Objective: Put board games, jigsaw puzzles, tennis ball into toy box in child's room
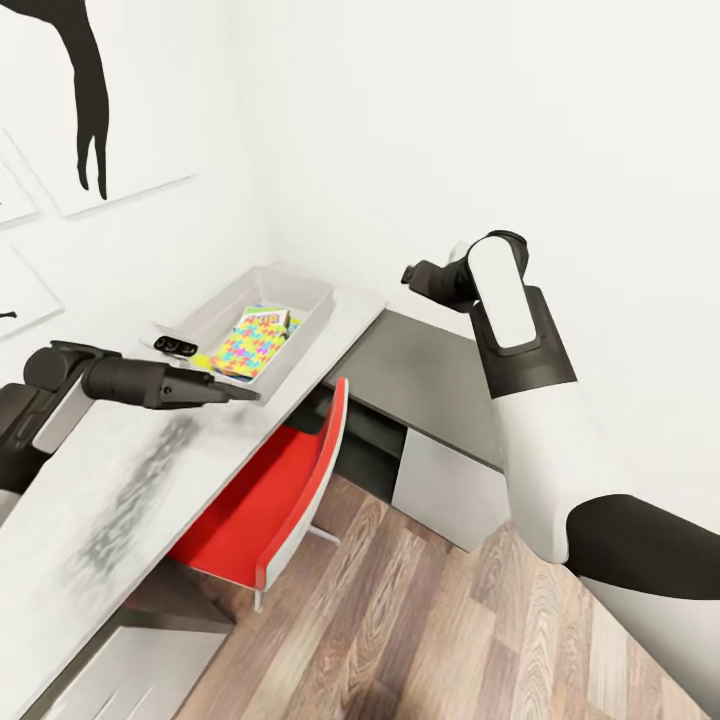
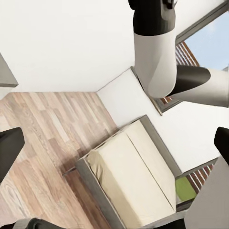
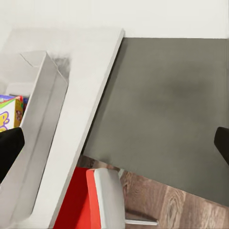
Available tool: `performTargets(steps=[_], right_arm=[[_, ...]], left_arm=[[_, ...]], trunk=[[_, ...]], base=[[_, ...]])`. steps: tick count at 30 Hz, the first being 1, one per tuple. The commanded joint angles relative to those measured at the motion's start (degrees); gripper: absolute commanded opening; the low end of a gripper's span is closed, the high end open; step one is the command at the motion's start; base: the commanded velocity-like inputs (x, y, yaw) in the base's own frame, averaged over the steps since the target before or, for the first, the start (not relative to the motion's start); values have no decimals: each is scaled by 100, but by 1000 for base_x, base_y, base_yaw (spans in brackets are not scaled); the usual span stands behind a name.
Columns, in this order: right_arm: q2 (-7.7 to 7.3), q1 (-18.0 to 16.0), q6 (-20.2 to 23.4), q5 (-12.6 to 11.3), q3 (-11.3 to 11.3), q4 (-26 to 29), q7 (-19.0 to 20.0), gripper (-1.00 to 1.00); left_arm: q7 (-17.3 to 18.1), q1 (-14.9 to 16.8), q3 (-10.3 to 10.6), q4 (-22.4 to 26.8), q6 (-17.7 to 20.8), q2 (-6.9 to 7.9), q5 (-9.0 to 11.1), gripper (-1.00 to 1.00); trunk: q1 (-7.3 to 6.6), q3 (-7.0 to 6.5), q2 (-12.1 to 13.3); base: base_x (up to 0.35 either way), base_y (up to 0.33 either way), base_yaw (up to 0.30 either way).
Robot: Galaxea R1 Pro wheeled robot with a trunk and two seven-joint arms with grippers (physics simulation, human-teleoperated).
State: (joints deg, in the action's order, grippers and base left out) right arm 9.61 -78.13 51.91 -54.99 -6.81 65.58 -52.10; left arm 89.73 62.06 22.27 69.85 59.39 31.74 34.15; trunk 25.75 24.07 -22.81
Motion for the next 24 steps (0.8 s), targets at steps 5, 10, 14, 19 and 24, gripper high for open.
performTargets(steps=[5, 10, 14, 19, 24], right_arm=[[16, 5, -201, -48, -21, -11, -52, 100], [38, 8, -292, -41, -28, -24, -47, 100], [38, 8, -308, -36, -27, -71, -47, 100], [38, 8, -312, -32, -26, -98, -46, 100], [38, 8, -316, -24, -21, -135, -46, 100]], left_arm=[[4, 20, -277, -275, 61, 0, 5, 100], [-11, 39, -590, -609, 61, -37, 4, 100], [-20, 42, -644, -793, 61, -61, 4, 100], [-25, 43, -649, -855, 61, -69, 4, 100], [-29, 43, -639, -880, 61, -73, 3, 100]], trunk=[[3, 7, -11], [3, -8, -11], [3, -33, -11], [3, -69, -11], [3, -112, -11]], base=[[-1, 0, -11], [0, 0, 122], [0, 0, 189], [0, 0, 183], [0, 0, 111]])
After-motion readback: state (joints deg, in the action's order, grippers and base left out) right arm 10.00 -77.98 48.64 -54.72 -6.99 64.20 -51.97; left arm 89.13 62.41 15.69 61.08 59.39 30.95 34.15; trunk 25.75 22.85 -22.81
